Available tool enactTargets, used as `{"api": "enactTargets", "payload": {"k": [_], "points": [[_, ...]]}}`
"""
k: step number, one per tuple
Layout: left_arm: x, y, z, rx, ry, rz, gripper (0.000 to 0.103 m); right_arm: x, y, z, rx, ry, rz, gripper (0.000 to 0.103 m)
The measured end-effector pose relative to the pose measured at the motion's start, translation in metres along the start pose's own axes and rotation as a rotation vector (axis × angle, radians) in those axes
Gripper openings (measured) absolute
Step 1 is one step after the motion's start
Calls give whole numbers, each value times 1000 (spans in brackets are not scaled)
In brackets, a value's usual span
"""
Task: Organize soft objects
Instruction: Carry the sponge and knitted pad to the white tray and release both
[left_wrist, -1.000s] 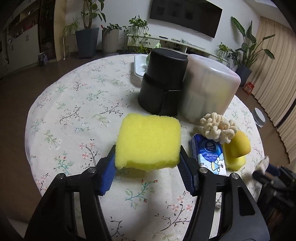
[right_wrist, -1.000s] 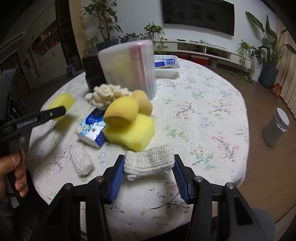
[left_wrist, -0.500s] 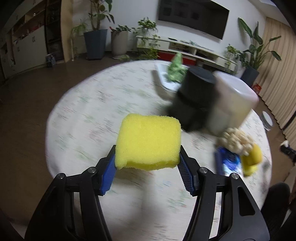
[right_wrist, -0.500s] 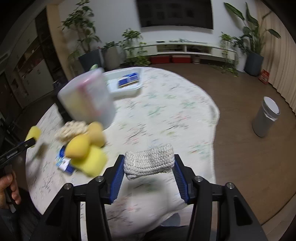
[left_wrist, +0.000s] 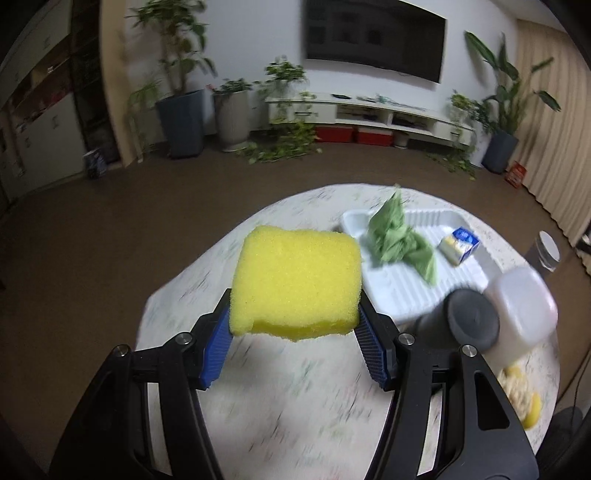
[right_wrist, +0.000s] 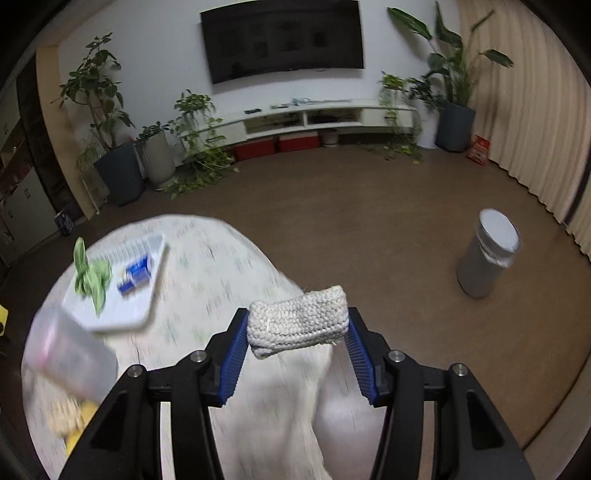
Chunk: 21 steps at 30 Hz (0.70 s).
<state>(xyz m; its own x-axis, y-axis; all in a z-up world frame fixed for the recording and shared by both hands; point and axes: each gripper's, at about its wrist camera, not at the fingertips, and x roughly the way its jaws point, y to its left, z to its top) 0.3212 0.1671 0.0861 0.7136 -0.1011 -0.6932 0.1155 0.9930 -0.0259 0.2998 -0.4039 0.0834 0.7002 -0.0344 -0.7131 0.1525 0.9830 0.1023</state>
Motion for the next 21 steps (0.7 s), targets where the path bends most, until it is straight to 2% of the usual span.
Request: {"api": "enactTargets", "payload": {"k": [5,7,13,15,21], "points": [[52,-25,40,81,41,-50,58,37,74,48,-159,5,123,54],[70,-40,49,132,53,-81,58,64,123,61,-282,56,187,54],[118,-79,49,309,138,-138,58,117,233,55,-581,149,287,54],[130,-87,45,357,164,-152,58,136,263,47,-661,185,293,54],[155,-91,43,376,212,-208,59,181,298,39,-723,257,298,54]]}}
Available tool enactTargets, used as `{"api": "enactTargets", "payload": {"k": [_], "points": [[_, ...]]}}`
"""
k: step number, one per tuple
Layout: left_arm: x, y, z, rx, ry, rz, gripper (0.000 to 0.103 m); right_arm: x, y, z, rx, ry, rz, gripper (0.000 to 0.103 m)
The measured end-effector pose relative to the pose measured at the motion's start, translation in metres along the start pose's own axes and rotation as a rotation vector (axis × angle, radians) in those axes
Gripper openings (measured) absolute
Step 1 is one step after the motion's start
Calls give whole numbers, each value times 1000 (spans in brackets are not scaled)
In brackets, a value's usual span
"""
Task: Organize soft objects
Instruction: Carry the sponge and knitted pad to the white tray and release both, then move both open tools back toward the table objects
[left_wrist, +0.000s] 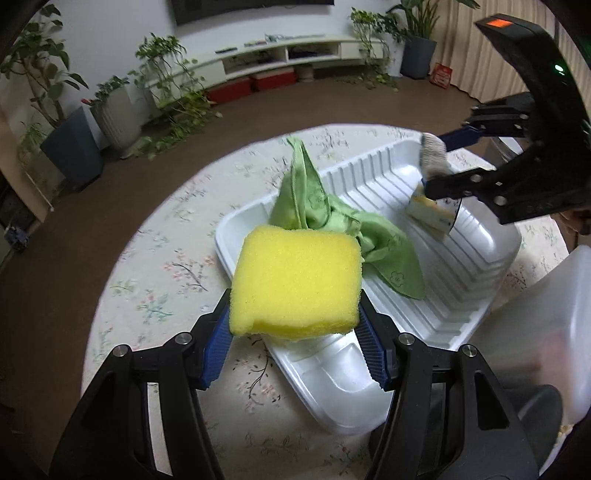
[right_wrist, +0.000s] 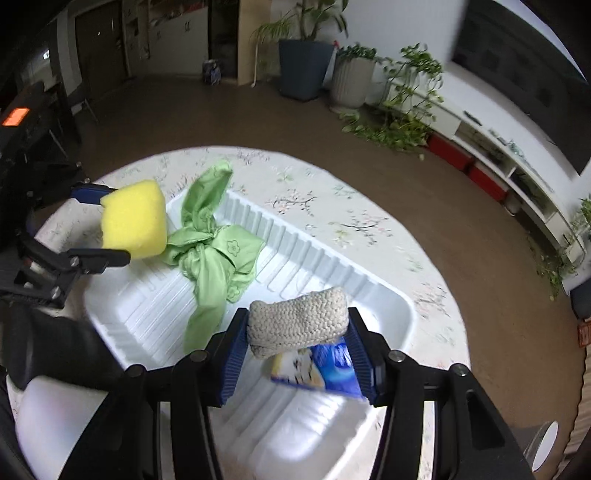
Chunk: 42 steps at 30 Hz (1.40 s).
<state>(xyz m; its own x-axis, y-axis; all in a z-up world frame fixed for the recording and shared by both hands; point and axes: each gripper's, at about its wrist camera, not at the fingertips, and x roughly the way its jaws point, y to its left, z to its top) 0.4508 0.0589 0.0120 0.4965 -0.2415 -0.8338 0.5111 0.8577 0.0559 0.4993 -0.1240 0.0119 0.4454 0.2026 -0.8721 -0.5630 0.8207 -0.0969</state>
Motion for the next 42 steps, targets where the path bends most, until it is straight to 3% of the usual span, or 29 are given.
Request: {"api": "enactTargets", "payload": {"k": [7,16,27,35,42], "points": [[17,1,1,-4,25,-18,63,30,-7,-4,-4,65,5,55],[17,-3,3,-25,16,-51,75,31,-7,-10,0,59,7,62],[-23,5,-1,-60,-61,-38,76,-28,-37,-31,156,-86,43,66],[-91,1,-47,-188,-179,-35,78,-111,-38,-102,281,-209,70,71],[-141,-67,-130,-197,-229,-52,85,-162,9,-188,346,-254,52,86]]}}
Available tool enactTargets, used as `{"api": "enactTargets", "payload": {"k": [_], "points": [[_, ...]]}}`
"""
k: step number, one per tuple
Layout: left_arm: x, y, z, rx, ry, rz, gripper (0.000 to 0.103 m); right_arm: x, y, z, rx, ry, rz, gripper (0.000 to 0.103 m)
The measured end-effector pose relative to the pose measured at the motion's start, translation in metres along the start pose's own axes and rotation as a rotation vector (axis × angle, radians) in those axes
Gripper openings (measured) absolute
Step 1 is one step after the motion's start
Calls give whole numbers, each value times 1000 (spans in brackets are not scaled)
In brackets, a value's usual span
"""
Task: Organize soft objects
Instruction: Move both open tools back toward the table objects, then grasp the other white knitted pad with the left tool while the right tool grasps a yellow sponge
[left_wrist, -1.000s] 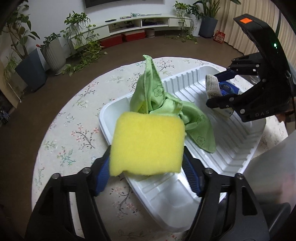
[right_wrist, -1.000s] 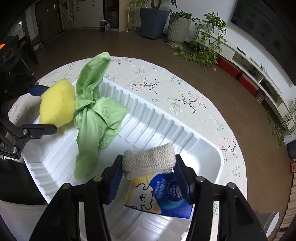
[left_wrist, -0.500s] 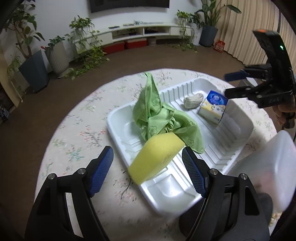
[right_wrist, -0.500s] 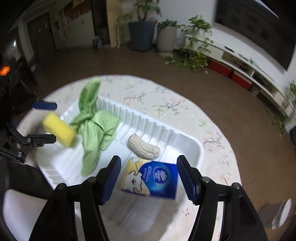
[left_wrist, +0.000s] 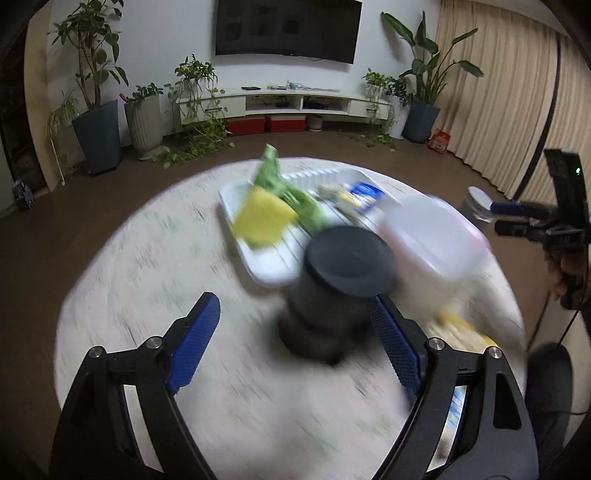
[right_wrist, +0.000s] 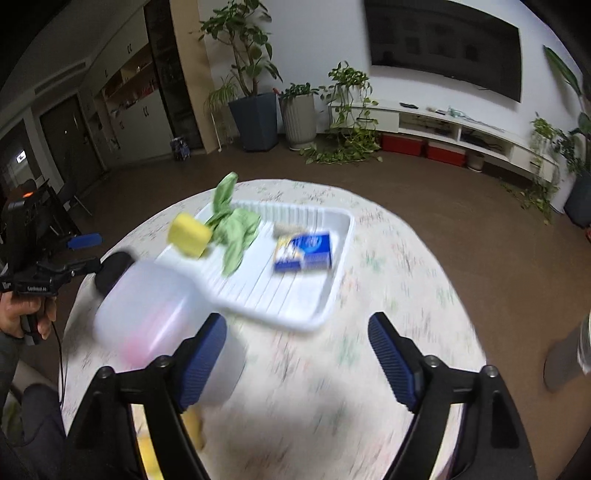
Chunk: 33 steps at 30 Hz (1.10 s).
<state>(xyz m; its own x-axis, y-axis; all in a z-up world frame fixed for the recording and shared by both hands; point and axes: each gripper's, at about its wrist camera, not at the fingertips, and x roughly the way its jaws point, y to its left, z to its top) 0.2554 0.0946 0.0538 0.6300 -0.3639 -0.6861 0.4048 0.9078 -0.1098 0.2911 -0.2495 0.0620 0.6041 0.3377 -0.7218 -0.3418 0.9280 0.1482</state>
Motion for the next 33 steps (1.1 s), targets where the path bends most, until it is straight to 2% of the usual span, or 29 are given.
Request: {"api": "enactTargets", "payload": {"k": [4,6,9,11,16,20,24,33], "points": [[-25,-25,-44,-78,-35,-50,94,-27,25,-55,41,6,35,92],[-32,-34,-62,-123,-42,-67,103,-37,40,-81,65,8,44,98],[-40,-52,-89,-167,-46,-64,103,-46,61,-108,90,8,42,102],[-39,-66,-105,-178,-29,-70,103,-50,76,-127,97,0,4,102],[-32,-106,-137,-160,13,-67,103,-49,101,-158,97,-3,-35,102],[-21,-137,-151,-87,48,-37,103,-36,110,-169,93,36,-53,101],[-18,-147,-147,-34,29,17,103,-36,111,-165,68,10,-80,100],[6,-151,-149,-26,85,17,103,-3,116,-154,37,56,-48,100]]}}
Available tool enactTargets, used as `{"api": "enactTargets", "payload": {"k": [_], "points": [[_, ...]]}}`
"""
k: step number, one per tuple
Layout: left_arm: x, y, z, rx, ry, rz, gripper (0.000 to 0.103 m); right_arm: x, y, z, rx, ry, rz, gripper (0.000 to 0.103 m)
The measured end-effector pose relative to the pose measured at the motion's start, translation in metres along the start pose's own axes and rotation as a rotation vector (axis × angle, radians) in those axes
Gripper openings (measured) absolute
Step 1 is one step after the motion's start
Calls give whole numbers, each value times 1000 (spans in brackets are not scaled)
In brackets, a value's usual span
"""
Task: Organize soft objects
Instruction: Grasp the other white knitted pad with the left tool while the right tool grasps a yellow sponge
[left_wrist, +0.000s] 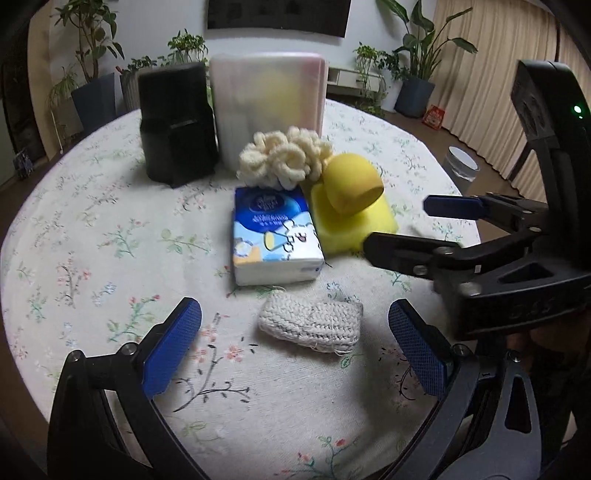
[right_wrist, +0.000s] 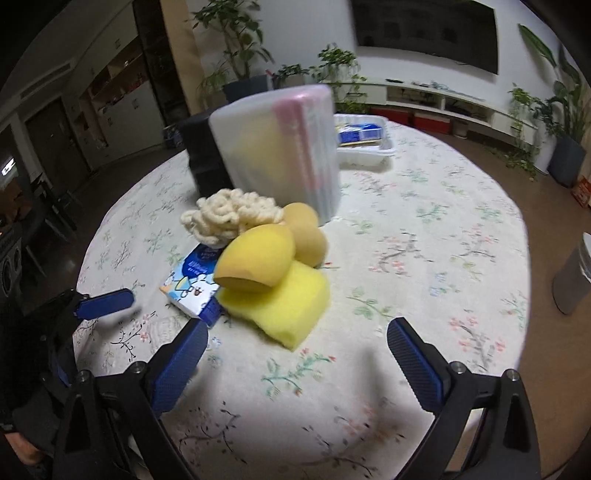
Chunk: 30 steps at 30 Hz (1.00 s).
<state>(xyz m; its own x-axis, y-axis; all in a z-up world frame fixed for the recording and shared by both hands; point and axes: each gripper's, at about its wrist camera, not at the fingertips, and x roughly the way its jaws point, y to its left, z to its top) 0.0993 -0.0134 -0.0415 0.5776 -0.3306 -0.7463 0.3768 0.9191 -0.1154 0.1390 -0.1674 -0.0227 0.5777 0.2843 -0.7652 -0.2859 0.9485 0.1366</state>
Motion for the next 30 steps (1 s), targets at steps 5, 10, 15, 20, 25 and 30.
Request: {"api": "enactTargets", "payload": {"k": [5,10,15,20,25,30], "points": [[7,7,-1,-36,17,22,102,17,-1,2,10,20,2,99],[7,11,-3,-48,6,41,102,29,0,4,0,31,-9,99],[7,10,-3,-34,-4,55,101,36,7,7,-32,24,-11,99],[7,11,0,-28,-19,52,82,44,12,10,-54,18,-31,100],[6,7,0,-8,-24,63,64,43,12,10,-62,14,-36,92],[4,20,-2,-60,-39,38,52,39,18,6,-112,12,-46,76]]}}
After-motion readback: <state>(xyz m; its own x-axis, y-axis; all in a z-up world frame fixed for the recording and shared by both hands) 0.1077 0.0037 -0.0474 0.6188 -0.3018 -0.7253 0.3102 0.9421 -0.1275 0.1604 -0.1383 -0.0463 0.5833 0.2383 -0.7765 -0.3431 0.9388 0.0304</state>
